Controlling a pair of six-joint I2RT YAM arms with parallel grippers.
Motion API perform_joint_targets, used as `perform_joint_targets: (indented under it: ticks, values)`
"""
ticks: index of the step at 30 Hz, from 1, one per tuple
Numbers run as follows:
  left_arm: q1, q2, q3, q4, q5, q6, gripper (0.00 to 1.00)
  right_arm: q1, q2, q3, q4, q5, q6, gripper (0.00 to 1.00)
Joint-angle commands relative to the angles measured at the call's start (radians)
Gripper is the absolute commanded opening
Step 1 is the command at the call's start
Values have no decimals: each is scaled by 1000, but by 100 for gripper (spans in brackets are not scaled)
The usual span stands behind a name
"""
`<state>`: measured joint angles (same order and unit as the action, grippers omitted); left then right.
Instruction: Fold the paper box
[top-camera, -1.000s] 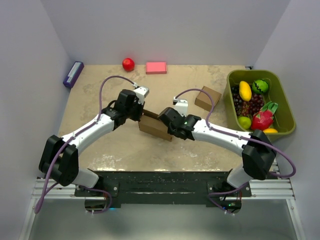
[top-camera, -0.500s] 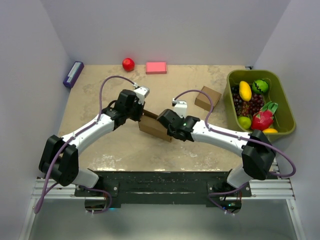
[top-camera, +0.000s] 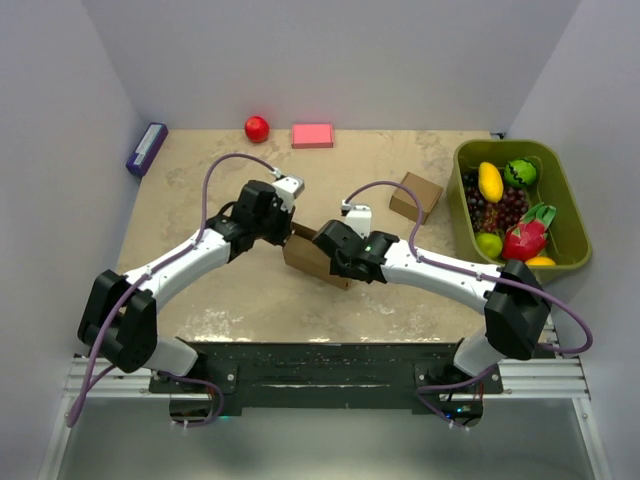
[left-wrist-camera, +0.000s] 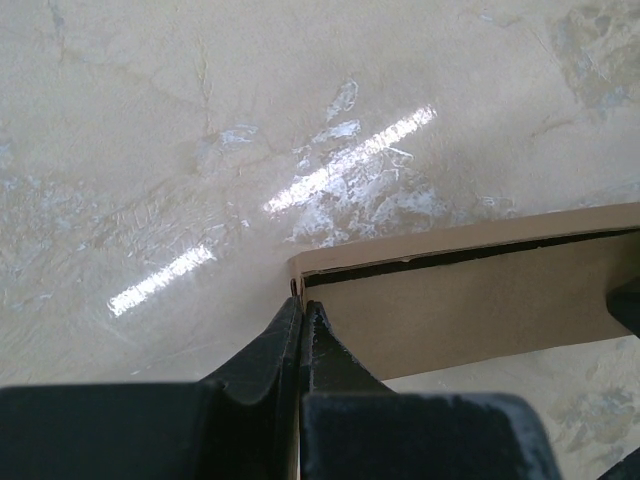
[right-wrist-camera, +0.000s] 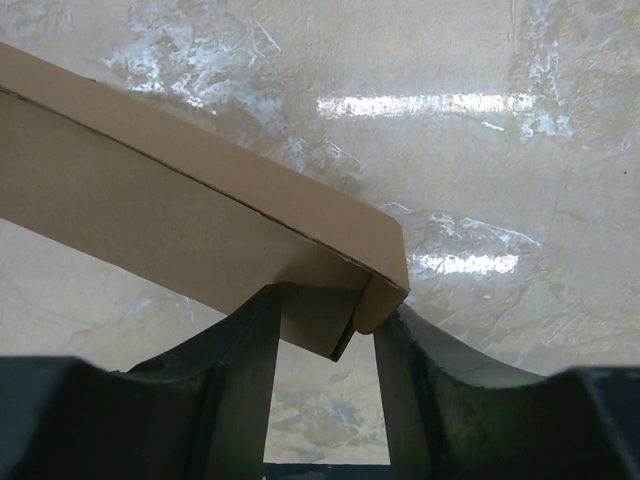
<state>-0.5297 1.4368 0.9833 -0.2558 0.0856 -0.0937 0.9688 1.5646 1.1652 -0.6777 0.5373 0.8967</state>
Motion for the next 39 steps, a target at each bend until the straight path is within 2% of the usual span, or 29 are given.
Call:
perform_joint_targets:
  ticks: [1,23,39]
  values:
    - [-21,-16,-11,0,69,-23,0,8,-29,37,-17,10,18,51]
    - [-21,-18,-14,9,57,-34,0,-12,-146,-16,-102,101,51,57]
    - [-23,-15,-15,10,63,-34,0,-10,-123,-29,-85,96,51,29]
